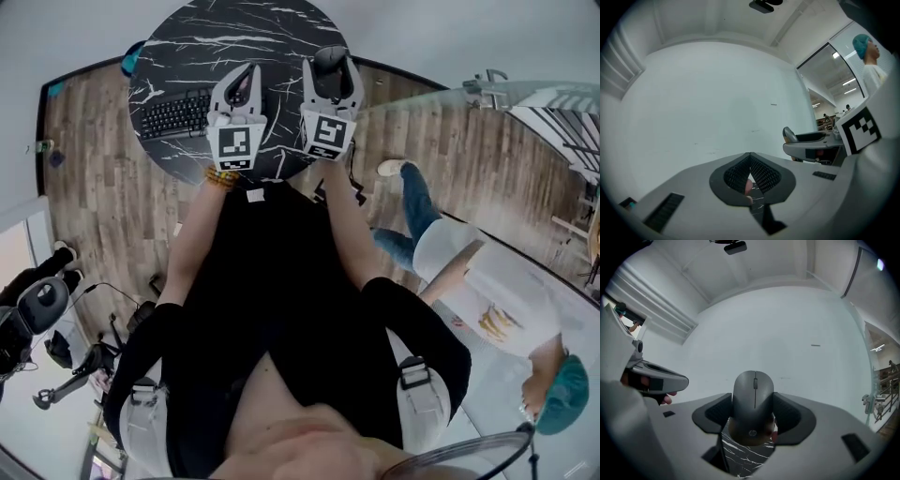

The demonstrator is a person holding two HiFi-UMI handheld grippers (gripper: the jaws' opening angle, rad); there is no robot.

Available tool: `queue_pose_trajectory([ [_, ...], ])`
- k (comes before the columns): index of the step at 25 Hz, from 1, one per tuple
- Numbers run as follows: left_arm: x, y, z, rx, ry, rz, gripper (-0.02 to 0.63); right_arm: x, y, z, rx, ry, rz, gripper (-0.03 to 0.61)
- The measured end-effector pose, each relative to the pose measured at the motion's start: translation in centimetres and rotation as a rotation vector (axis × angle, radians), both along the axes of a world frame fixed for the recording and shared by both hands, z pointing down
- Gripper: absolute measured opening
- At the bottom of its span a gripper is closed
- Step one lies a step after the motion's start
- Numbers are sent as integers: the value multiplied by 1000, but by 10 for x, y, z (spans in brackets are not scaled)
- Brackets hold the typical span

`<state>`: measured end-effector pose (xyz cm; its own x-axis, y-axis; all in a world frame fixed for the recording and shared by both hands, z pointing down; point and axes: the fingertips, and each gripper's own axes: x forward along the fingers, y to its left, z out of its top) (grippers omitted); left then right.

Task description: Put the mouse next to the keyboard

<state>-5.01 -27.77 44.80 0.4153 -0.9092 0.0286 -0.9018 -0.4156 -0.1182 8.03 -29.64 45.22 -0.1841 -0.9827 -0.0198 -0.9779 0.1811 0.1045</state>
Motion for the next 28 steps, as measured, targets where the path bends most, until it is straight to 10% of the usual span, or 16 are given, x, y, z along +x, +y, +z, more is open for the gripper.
queue_pose_trajectory([
  [28, -6, 2, 34, -70, -21, -7, 9, -3, -4, 136, -288, 3, 24, 278],
])
